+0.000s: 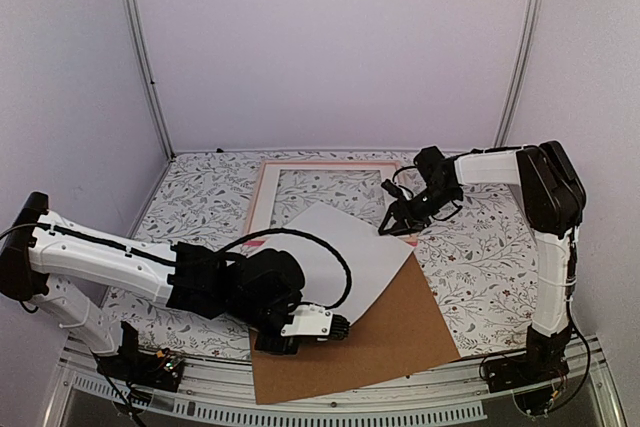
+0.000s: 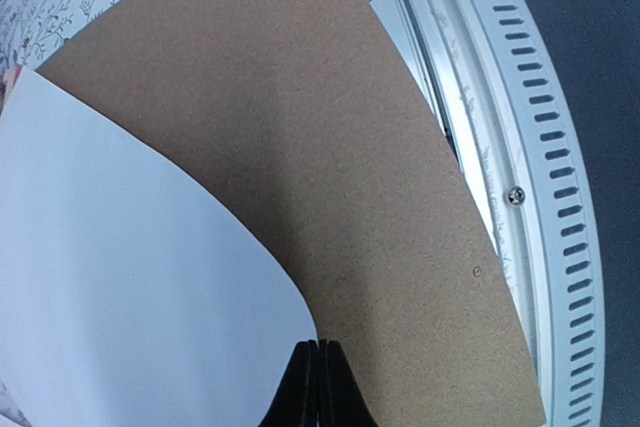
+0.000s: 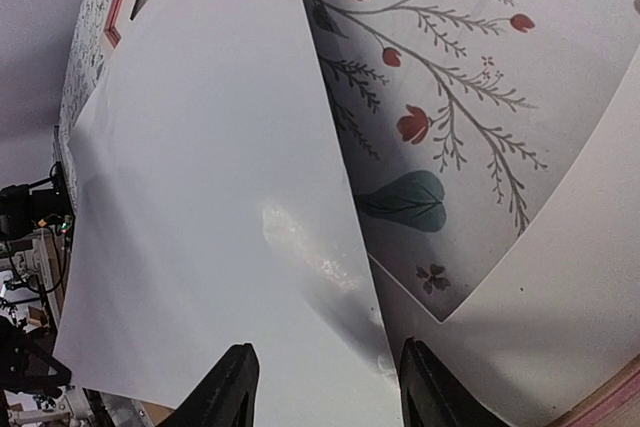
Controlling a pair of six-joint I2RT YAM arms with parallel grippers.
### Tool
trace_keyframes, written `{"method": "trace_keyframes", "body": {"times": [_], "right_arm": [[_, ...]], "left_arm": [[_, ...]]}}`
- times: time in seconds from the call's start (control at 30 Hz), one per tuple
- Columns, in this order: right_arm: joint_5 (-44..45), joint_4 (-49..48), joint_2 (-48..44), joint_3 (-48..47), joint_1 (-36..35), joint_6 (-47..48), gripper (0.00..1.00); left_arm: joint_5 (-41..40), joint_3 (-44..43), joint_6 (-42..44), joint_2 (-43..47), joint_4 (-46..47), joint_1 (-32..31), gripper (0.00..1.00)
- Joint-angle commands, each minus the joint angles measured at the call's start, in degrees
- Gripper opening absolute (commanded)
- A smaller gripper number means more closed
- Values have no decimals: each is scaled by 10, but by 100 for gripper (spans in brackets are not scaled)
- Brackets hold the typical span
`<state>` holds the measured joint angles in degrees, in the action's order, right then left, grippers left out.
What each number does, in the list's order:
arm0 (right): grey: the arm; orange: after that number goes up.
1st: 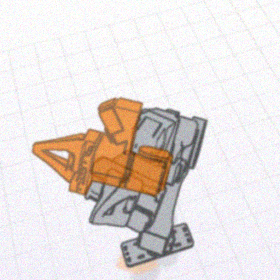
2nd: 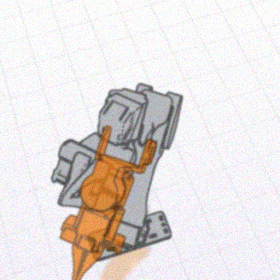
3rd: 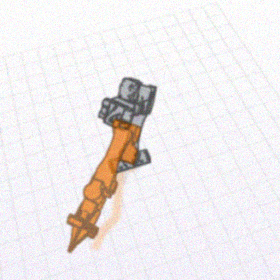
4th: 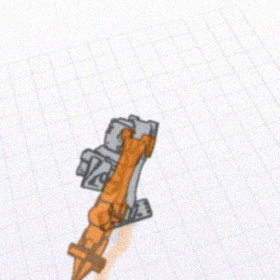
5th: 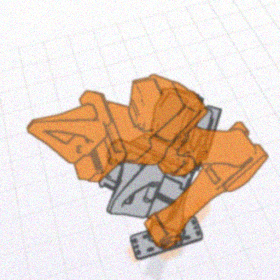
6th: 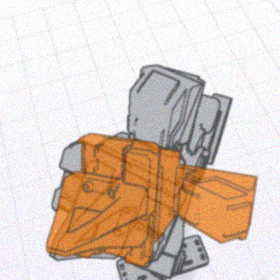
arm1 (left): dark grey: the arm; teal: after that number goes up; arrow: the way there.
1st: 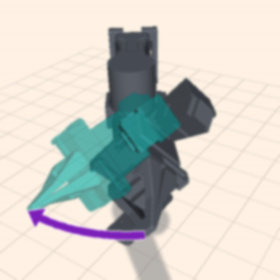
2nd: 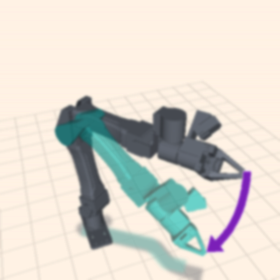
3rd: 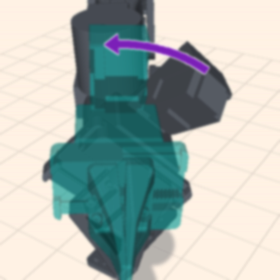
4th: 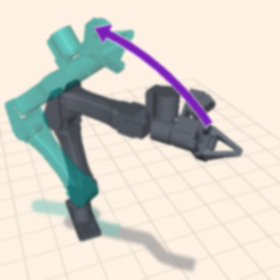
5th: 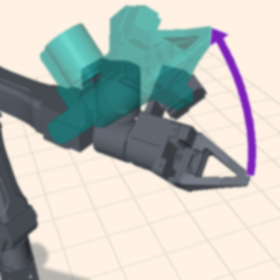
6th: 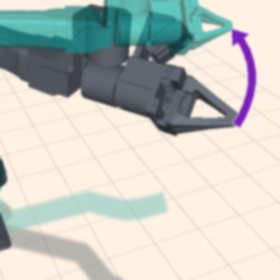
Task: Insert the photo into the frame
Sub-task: Pass from the left arm to the right
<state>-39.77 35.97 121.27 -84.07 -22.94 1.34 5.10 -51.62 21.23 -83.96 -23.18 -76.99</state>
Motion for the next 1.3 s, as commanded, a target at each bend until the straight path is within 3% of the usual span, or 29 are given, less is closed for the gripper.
{"method": "trace_keyframes", "body": {"times": [0.0, 0.77, 1.27], "right_arm": [[-34, -8, 8, 10, -4, 2, 50], [-103, -35, -35, 79, 11, -11, 27], [-115, -31, -66, 138, 12, 3, 22]], "left_arm": [[-4, 6, -1, 3, 13, -9, 3], [-15, 16, -6, -4, 14, -9, 3], [-22, 22, -3, -6, 18, -11, 3]]}}
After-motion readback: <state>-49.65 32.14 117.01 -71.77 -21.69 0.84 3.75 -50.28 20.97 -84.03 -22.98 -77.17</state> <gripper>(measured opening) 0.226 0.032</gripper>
